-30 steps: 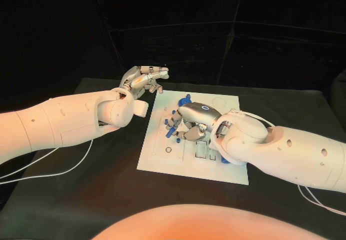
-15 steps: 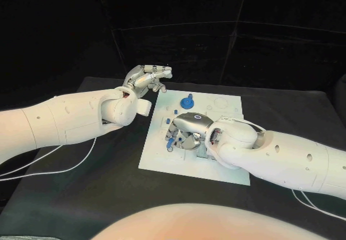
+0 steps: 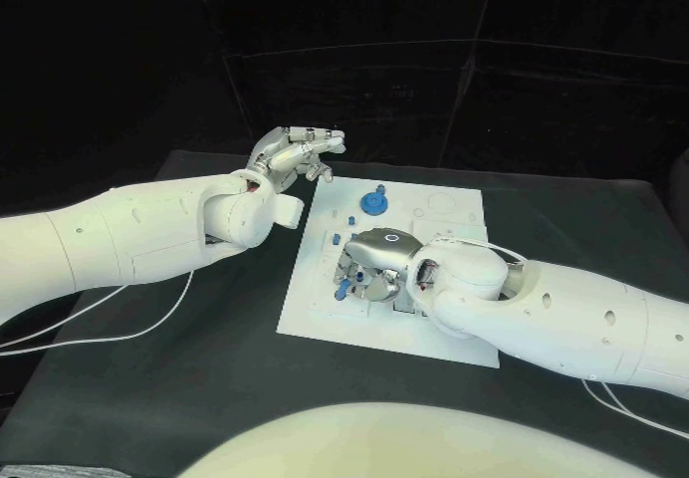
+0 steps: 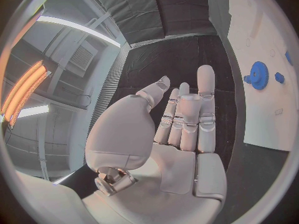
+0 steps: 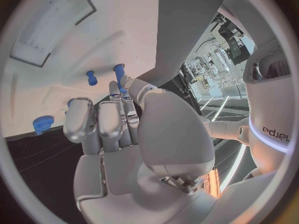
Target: Assemble the parts on the task board
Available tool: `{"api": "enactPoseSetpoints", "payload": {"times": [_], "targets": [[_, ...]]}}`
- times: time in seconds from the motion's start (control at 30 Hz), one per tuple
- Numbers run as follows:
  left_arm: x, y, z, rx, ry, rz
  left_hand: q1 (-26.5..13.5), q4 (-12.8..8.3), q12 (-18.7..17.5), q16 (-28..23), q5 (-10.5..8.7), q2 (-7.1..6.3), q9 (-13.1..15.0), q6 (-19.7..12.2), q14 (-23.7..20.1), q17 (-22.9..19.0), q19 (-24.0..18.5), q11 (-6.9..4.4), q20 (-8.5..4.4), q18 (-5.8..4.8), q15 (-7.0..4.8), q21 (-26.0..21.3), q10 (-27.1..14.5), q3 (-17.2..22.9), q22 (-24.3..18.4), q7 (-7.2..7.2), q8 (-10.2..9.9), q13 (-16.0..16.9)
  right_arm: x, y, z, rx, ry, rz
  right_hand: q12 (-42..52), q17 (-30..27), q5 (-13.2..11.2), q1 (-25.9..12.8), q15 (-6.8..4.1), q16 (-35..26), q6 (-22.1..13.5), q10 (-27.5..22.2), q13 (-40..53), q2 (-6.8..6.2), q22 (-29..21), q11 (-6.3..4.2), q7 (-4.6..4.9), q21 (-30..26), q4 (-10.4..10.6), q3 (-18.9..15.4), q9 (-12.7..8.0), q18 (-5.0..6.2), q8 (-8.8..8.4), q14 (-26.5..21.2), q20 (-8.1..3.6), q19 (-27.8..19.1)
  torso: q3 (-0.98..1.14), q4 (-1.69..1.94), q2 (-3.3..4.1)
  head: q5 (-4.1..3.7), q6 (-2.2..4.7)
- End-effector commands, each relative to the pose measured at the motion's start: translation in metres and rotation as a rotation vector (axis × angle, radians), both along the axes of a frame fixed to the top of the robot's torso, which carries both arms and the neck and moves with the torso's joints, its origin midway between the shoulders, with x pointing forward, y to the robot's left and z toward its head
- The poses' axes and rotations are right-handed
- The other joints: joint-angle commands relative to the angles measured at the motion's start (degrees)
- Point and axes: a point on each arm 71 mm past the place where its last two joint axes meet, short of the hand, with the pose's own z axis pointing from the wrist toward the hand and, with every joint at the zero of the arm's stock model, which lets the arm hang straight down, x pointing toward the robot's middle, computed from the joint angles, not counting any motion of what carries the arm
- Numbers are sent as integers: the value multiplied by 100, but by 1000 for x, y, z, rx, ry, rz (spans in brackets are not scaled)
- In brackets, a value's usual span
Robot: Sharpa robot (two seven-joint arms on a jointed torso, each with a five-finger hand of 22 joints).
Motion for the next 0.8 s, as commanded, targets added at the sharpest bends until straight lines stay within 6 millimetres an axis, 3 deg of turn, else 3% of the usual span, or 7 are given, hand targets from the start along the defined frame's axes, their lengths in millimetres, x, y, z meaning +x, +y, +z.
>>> {"api": "enactPoseSetpoints", "payload": {"times": [0.03, 0.37, 0.67, 0.77, 0.8], "targets": [[0, -1, 1, -10, -2, -11, 46, 1, 19, -21, -7, 18, 5, -27, -55, -7, 5, -5, 47, 72, 0, -23, -32, -46, -10, -8, 5, 9, 1, 0, -1, -33, -21, -4, -21, -6, -16, -57, 8, 23, 8, 24, -6, 19, 2, 14, 20, 35, 3, 25, 5, -78, 39, 90, 27, -9, 1, 1, -3, 7, -6], [0, -1, 1, -11, -2, -11, 46, 1, 19, -21, -7, 18, 5, -27, -55, -7, 5, -5, 47, 72, 0, -23, -32, -46, -10, -8, 5, 9, -2, 7, -3, -33, -34, 4, -26, 2, -19, -60, 9, 29, 5, 23, -5, 20, 7, 14, 20, 38, 0, 28, 5, -79, 37, 91, 28, -7, -3, 3, -4, 17, -15], [0, -1, 1, -11, -2, -11, 46, 1, 19, -21, -7, 18, 5, -27, -55, -7, 5, -5, 47, 72, 0, -23, -32, -46, -10, -8, 5, 9, -6, 10, -9, -47, -26, 18, -128, -10, -9, -180, 41, 41, -117, -71, -12, -77, -7, 54, 56, 31, -24, 6, -19, -74, -20, 79, 55, -37, -2, 1, 2, 16, -15], [0, -1, 1, -11, -2, -11, 46, 1, 19, -21, -7, 18, 5, -27, -55, -7, 5, -5, 47, 72, 0, -23, -32, -46, -10, -8, 5, 9, -5, 10, -9, -38, -32, 11, -204, -89, -10, -265, 82, 1, -264, -209, -23, -135, -96, 102, 107, -27, -10, -12, -39, -55, -39, 54, 82, -109, 1, -1, -3, 16, -24], [0, -1, 1, -10, -2, -11, 46, 1, 19, -21, -7, 18, 5, -27, -55, -7, 5, -5, 47, 72, 0, -23, -32, -46, -10, -8, 5, 9, -4, 9, -8, -28, -38, 6, -224, -335, -42, -336, 137, -156, -414, -424, -29, -207, -344, 158, 170, -194, 4, -35, -47, 0, -37, -22, 121, -293, -2, -4, -7, 15, -23]]}}
